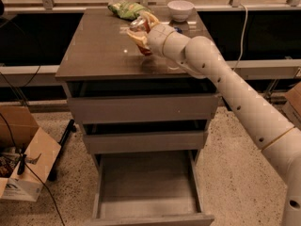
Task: Pick coke can from bottom drawer and place on counter
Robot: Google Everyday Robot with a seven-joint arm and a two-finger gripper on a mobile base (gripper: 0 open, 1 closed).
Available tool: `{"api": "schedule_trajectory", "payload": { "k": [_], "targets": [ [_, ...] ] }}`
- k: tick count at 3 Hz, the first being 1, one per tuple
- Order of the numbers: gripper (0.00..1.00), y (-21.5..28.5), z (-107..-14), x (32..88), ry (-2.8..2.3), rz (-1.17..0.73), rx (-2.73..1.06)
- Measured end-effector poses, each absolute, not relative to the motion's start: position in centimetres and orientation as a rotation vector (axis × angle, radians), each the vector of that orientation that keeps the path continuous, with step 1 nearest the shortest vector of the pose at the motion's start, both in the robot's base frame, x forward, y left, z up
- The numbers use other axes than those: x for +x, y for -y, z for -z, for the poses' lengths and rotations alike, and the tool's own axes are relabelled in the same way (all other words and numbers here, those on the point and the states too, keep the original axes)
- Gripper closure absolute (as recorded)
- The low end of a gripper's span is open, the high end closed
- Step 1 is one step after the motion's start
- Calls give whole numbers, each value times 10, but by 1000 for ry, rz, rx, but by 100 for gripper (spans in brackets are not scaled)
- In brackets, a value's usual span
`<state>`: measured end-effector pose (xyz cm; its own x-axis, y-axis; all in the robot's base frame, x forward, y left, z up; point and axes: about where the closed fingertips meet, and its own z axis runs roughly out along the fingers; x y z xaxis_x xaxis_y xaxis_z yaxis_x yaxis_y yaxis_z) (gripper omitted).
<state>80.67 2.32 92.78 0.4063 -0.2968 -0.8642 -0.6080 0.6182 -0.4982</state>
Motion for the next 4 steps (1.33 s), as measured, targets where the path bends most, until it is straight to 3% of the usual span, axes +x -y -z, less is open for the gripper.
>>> {"api": "schedule_trajectory", "payload": {
  "k": [3, 4],
  "targets": [
    [11, -2, -907, 816, -1237, -346, -786],
    [0, 7, -909, 814, -1229, -368, -742]
  ]
}}
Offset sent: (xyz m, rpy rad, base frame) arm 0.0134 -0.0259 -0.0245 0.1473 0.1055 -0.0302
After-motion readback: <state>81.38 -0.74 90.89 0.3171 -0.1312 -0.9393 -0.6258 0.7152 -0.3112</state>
